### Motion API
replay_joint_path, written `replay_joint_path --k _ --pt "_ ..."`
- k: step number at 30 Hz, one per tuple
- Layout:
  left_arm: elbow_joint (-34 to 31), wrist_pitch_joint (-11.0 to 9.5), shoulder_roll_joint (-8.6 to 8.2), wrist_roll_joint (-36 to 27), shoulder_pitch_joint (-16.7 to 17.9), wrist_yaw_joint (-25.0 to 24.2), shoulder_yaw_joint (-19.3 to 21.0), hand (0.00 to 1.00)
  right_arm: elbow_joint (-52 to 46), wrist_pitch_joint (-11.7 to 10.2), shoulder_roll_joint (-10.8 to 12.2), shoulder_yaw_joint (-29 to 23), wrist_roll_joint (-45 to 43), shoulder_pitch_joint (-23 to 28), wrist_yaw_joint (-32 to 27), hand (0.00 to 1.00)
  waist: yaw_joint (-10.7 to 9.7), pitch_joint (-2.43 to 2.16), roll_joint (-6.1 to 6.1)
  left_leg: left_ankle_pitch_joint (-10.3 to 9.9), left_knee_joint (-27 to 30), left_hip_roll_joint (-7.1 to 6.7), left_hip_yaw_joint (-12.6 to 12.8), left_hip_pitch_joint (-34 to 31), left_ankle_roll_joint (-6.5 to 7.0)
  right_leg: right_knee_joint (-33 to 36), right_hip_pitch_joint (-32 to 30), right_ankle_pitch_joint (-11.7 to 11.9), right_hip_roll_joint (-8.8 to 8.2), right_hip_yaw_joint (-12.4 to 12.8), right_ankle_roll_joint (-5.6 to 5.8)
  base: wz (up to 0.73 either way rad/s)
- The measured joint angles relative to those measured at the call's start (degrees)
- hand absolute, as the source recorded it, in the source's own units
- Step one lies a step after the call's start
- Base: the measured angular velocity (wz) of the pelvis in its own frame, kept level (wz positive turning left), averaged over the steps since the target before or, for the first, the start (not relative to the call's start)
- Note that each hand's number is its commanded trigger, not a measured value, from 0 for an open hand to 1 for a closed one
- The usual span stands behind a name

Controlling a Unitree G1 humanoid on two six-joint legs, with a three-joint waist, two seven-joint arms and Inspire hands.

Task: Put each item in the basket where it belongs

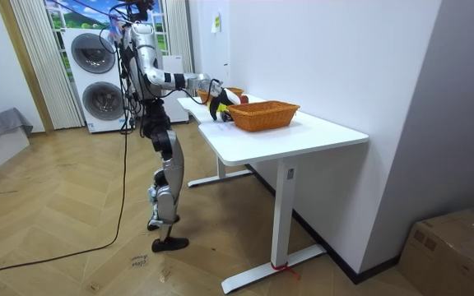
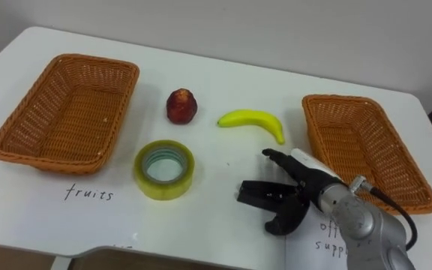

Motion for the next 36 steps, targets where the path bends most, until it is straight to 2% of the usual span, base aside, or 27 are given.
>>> replay_joint_path --k 4,10,11,12,13,17,23,28,36 --pt "0.0 0.3 -0.01 0.1 -0.1 0.2 0.0 0.0 0.9 1.0 -0.1 0.0 -0.1 -0.2 0.0 0.0 0.1 0.14 -0.31 0.0 0.3 0.0 -0.5 0.0 -0.05 0.0 0.4 0.1 0.0 -0.5 -0.05 0.06" --pt "-0.1 0.9 -0.09 0.1 -0.1 0.8 0.0 0.0 1.6 0.9 -0.2 0.0 0.3 -0.2 -0.1 0.0 0.1 0.13 -0.33 0.1 0.4 -0.05 -0.9 0.0 -0.18 0.0 0.5 0.2 0.08 -0.6 -0.14 0.02" --pt "-0.2 0.9 -0.1 0.1 -0.1 0.9 0.0 0.0 1.6 0.9 -0.2 0.0 0.3 -0.2 -0.1 0.5 0.0 0.13 -0.33 0.1 0.4 -0.05 -0.9 0.0 -0.19 0.0 0.5 0.2 0.09 -0.6 -0.15 0.0" --pt "-0.4 0.9 -0.1 0.0 -0.1 1.1 0.0 0.0 1.6 0.9 -0.1 0.0 0.3 -0.2 -0.1 0.8 0.0 0.13 -0.33 0.2 0.4 -0.05 -0.9 0.0 -0.21 0.0 0.5 0.2 0.1 -0.6 -0.16 0.0" --pt "-0.7 0.9 -0.1 0.0 -0.2 1.2 0.0 0.0 1.6 0.9 -0.1 0.0 0.3 -0.2 -0.1 1.0 0.0 0.13 -0.33 0.2 0.4 -0.05 -0.9 0.0 -0.23 0.0 0.5 0.3 0.12 -0.6 -0.17 0.0" --pt "-1.2 0.9 -0.15 0.0 -0.3 1.3 0.0 0.0 1.7 0.9 0.0 0.0 0.0 -0.2 -0.7 1.0 0.1 0.12 -0.32 0.2 0.4 -0.05 -0.9 0.1 -0.25 0.0 0.6 0.3 0.14 -0.6 -0.19 0.0" --pt "-1.2 0.8 -0.18 -0.1 -0.5 2.4 0.0 0.0 2.7 0.7 1.1 0.7 -6.2 -1.4 -5.2 1.0 0.4 0.11 -0.3 0.2 0.4 -0.2 -1.0 0.2 -0.24 0.0 0.7 0.3 0.13 -0.6 -0.19 0.0" --pt "-1.1 0.8 -0.13 -0.1 -0.5 2.7 0.0 0.0 5.1 0.7 1.5 0.7 -6.9 -3.0 -8.9 1.0 0.8 0.07 -0.24 0.2 0.2 -0.19 -1.1 0.3 -0.24 -0.1 0.7 0.3 0.16 -0.7 -0.18 0.0" --pt "-1.0 0.7 -0.12 0.0 -0.6 3.5 0.0 0.0 6.5 0.8 2.3 0.6 -6.7 -3.2 -10.3 1.0 1.1 0.06 -0.21 0.2 -0.1 -0.17 -1.1 1.0 -0.24 -0.2 1.3 0.3 0.19 -0.7 -0.18 0.0"
